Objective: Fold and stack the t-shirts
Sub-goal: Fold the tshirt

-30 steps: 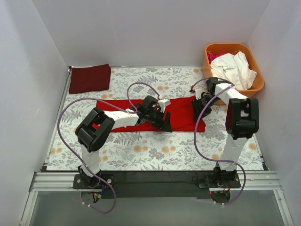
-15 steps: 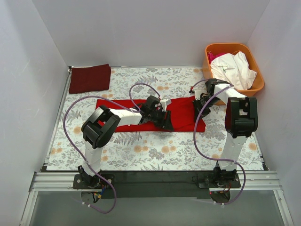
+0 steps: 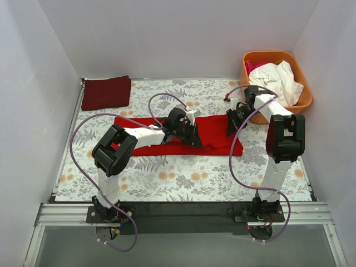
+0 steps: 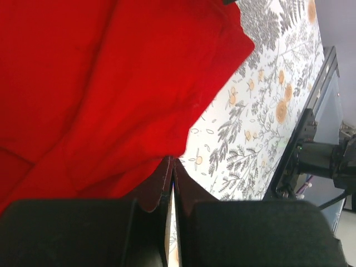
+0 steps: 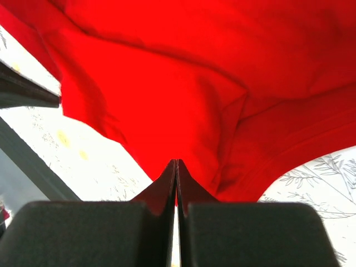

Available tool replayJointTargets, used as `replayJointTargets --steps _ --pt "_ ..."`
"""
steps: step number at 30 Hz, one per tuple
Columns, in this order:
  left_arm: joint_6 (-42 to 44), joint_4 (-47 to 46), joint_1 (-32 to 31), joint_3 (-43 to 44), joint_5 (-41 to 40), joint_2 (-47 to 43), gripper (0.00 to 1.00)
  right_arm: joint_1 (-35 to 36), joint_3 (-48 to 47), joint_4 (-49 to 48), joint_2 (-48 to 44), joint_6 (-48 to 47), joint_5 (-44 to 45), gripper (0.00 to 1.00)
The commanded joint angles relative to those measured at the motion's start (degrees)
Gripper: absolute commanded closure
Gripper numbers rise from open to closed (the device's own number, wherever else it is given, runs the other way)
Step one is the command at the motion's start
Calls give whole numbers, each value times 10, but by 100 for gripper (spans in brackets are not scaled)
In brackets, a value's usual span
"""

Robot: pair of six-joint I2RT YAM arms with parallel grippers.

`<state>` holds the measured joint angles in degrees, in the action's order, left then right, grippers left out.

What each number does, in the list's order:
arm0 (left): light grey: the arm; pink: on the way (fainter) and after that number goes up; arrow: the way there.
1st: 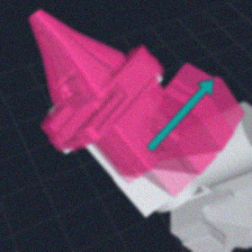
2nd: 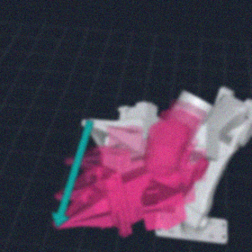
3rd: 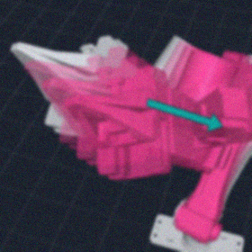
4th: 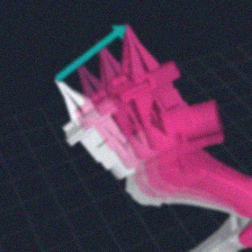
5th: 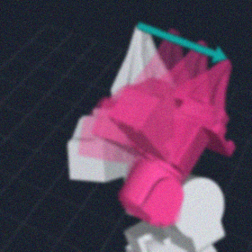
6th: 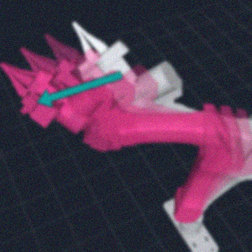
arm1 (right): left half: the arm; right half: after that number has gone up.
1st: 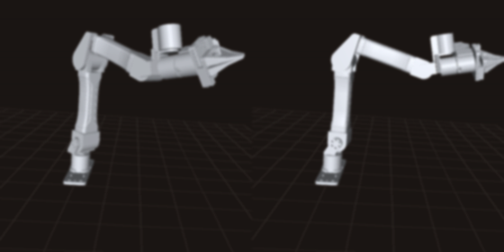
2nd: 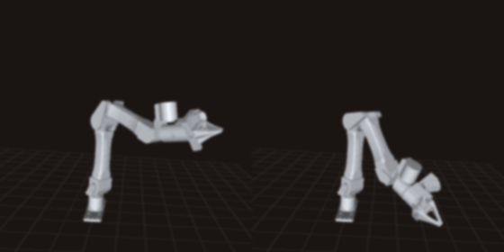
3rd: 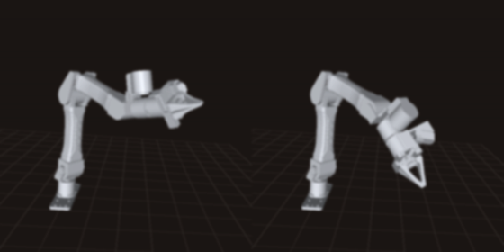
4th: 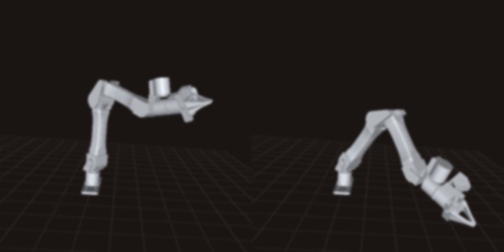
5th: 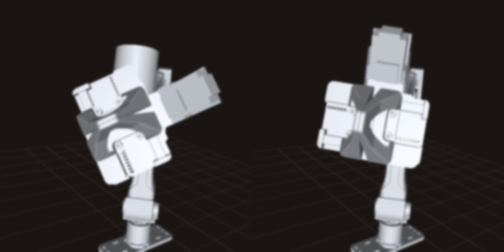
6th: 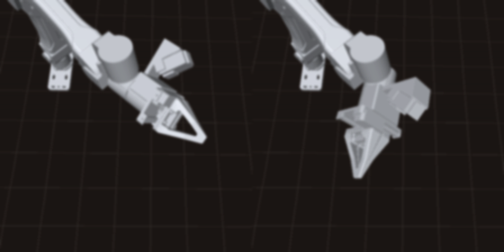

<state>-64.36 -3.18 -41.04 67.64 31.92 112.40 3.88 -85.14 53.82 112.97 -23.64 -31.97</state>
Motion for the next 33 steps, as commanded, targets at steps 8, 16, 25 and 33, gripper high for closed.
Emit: replayJointTargets --steps 8,16,25,33 --pt "7 -15 55 33 24 -11 100 -2 -42 15 -8 -20 8 74" --pt "266 0 11 -12 -20 -103 55 -2 5 24 -36 -60 59 64" --pt "305 28 -10 -14 -13 -86 41 -2 -6 38 5 -33 74 55" --pt "286 19 -14 -21 -20 -81 39 -2 5 42 20 -29 73 58"
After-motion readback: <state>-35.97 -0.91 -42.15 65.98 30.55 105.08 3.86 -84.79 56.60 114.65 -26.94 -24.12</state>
